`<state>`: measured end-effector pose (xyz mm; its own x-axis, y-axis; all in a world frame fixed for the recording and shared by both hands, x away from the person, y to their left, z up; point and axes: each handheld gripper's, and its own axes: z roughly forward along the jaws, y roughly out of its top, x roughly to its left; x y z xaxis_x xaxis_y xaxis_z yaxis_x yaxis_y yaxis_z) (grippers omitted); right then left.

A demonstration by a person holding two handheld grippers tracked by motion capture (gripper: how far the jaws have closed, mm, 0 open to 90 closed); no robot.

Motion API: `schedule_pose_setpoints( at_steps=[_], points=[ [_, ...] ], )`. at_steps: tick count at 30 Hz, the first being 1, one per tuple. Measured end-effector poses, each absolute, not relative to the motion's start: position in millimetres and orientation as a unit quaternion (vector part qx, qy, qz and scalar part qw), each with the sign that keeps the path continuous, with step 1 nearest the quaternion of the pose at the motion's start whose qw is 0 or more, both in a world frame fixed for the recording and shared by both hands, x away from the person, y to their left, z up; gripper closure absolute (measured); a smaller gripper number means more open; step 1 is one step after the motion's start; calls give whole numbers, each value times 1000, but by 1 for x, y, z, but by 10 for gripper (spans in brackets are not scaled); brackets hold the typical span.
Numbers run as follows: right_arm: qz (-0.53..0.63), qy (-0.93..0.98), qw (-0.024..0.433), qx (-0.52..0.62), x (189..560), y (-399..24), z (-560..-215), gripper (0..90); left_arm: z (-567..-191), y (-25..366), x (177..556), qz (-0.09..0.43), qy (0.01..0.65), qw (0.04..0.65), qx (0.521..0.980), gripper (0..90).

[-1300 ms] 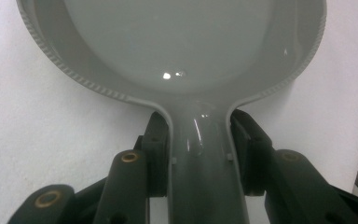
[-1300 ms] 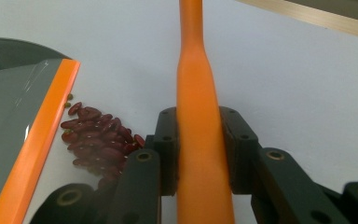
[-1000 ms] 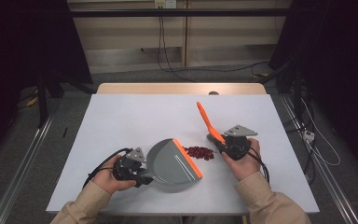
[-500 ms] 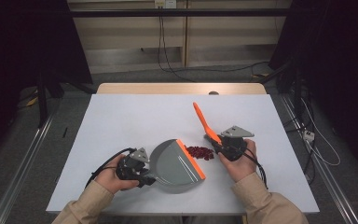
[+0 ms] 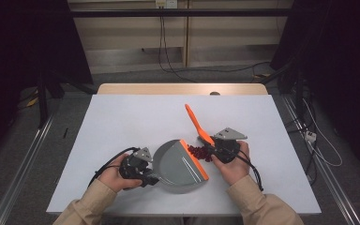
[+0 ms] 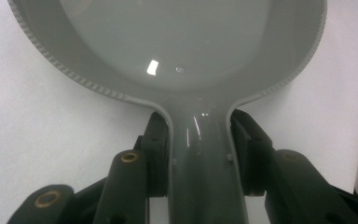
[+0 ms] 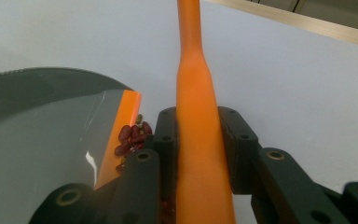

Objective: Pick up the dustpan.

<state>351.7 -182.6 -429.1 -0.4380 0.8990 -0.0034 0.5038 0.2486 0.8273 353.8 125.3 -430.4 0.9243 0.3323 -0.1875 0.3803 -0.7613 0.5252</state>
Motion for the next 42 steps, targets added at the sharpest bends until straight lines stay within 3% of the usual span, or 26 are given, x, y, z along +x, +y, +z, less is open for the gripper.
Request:
schedule_pose_setpoints(
  at_steps=[42],
  points=[
    [441, 755, 216, 435, 342, -143, -427, 710, -431, 124, 356, -46, 199, 293, 934, 627]
  ],
)
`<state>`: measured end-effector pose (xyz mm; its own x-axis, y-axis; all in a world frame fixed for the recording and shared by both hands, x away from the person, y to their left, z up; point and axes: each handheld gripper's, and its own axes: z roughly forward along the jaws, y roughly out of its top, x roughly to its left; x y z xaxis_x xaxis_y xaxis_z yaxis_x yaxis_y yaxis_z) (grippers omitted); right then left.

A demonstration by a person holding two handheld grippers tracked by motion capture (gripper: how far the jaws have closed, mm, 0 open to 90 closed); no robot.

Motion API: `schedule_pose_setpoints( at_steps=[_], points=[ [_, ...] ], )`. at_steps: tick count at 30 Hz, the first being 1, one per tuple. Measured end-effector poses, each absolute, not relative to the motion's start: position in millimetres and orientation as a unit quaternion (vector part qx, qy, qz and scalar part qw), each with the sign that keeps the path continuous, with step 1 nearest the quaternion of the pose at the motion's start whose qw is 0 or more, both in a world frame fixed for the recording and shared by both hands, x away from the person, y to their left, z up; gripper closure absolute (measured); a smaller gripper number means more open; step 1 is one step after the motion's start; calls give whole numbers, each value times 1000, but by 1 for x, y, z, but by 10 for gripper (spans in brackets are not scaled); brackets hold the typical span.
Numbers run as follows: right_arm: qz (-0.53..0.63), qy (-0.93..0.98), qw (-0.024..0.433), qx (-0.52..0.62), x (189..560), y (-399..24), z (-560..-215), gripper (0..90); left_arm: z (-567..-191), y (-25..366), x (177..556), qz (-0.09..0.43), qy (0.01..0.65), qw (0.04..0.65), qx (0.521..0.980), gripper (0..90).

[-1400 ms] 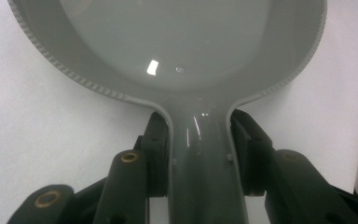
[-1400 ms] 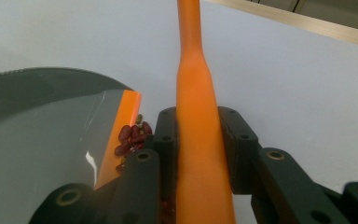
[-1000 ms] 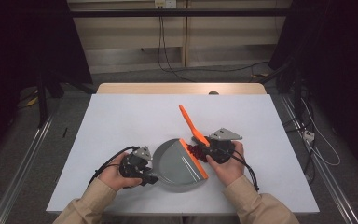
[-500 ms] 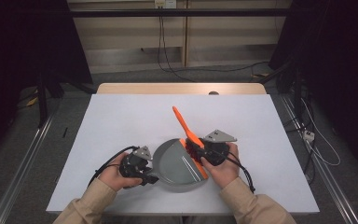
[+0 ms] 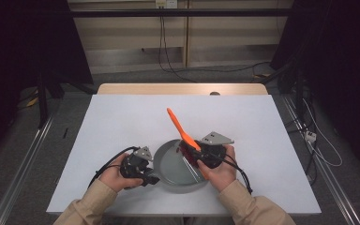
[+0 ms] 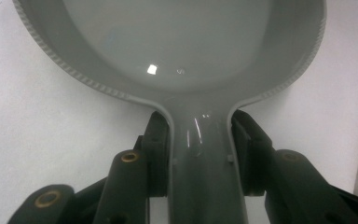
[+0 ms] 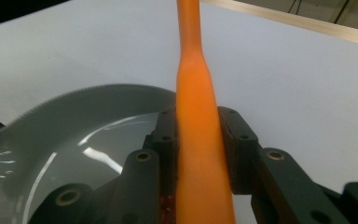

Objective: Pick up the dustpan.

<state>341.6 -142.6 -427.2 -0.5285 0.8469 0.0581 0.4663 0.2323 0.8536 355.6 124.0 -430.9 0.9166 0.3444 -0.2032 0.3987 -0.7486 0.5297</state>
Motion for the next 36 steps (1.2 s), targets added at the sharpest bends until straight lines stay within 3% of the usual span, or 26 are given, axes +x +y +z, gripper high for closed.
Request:
schedule_pose_setpoints(
  at_steps=[9, 18, 36],
  points=[
    [474, 756, 198, 404, 335, -123, -414, 711, -431, 125, 356, -48, 203, 294, 933, 627],
    [494, 722, 205, 439, 350, -155, -403, 711, -432, 125, 355, -48, 207, 297, 931, 628],
    [456, 717, 246, 467, 369, -182, -421, 711, -432, 127, 355, -49, 214, 300, 928, 627]
  ],
)
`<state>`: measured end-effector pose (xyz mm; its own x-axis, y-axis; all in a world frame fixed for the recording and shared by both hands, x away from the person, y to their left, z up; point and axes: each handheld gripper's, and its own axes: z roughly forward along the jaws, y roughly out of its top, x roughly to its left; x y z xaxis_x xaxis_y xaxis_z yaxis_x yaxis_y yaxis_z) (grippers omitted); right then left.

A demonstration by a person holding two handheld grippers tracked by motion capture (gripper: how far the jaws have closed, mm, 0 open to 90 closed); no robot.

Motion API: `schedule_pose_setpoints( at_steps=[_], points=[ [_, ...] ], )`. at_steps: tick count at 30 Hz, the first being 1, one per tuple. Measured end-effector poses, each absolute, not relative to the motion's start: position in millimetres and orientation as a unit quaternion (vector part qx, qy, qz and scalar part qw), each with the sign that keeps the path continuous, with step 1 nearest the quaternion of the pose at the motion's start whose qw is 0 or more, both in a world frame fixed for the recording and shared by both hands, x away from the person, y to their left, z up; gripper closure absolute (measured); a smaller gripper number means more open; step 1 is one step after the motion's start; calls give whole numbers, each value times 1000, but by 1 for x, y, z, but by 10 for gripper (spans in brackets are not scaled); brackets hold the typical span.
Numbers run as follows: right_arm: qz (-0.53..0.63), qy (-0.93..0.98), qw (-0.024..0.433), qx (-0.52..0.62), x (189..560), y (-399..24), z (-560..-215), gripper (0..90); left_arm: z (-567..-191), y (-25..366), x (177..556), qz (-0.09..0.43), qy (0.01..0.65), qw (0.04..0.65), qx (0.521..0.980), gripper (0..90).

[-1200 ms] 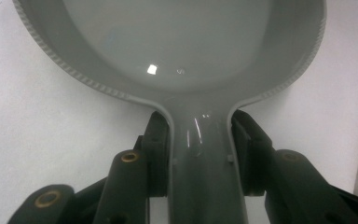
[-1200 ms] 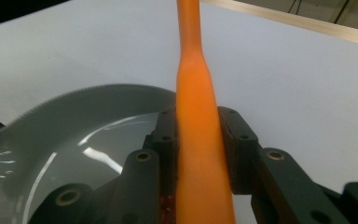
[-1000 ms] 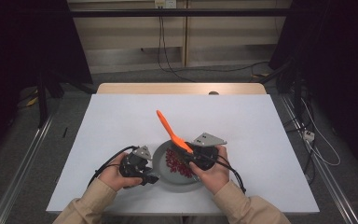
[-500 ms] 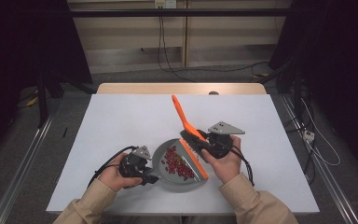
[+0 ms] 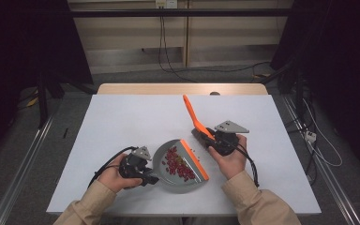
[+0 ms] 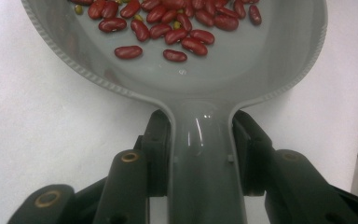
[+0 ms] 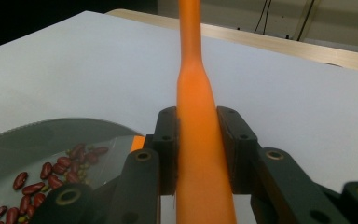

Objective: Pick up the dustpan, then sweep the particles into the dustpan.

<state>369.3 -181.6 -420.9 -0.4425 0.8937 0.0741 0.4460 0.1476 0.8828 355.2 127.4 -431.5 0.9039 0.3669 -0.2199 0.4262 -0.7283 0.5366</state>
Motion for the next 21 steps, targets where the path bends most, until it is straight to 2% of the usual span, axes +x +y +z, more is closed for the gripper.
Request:
schedule_pose_setpoints(
  at_steps=[21],
  points=[
    [443, 712, 264, 476, 367, -197, -425, 711, -432, 129, 354, -47, 218, 301, 927, 628]
  ],
)
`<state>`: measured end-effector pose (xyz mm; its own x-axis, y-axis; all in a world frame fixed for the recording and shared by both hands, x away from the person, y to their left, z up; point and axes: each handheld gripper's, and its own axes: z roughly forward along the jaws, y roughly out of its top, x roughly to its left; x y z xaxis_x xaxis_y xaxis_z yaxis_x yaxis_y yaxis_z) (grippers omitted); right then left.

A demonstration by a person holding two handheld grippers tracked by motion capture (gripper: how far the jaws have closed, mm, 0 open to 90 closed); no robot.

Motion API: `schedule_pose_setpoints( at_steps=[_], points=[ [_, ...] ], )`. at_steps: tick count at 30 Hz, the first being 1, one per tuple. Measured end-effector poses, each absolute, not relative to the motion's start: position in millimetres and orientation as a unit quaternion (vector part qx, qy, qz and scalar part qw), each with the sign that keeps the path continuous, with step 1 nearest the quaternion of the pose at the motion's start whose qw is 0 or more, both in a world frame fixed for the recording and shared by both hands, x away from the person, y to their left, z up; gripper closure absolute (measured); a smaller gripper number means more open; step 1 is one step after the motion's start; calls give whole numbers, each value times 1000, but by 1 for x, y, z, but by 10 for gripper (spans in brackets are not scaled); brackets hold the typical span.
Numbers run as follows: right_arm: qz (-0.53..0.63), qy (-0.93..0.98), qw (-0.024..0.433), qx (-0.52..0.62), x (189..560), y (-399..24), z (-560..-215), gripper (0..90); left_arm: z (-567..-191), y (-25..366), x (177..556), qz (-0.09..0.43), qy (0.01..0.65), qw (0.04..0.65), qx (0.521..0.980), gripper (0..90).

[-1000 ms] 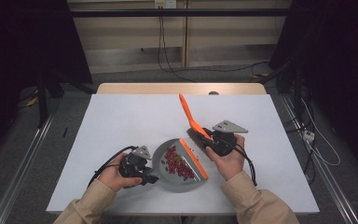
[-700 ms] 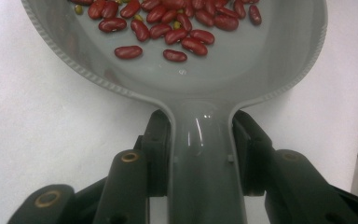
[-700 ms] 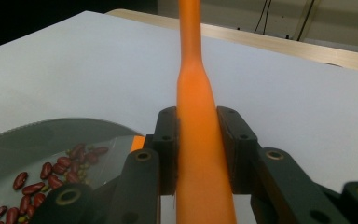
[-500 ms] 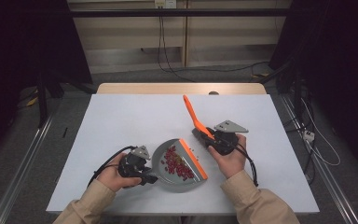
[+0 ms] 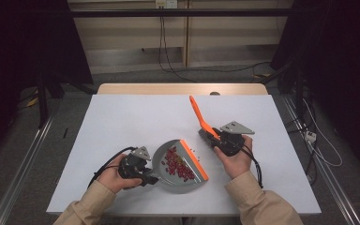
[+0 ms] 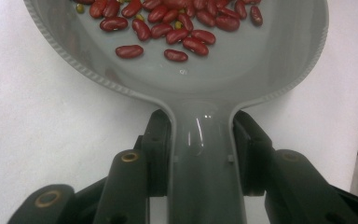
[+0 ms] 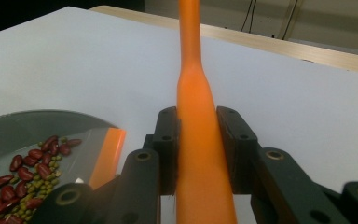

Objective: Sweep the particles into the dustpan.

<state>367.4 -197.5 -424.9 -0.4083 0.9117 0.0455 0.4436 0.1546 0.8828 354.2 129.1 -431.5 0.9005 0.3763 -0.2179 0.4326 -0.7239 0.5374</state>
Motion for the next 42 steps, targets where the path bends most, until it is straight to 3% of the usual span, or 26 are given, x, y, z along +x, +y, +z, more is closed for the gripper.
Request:
schedule_pose_setpoints(
  at_steps=[12, 26, 31, 42],
  points=[
    [430, 741, 269, 441, 352, -171, -438, 707, -428, 134, 355, -45, 230, 312, 921, 626],
    [447, 744, 242, 433, 338, -152, -439, 692, -428, 134, 355, -46, 232, 310, 921, 626],
    [434, 750, 255, 428, 340, -155, -435, 699, -428, 134, 355, -47, 234, 312, 920, 626],
    [358, 802, 202, 434, 361, -161, -416, 684, -429, 134, 356, -49, 232, 308, 921, 626]
  ],
)
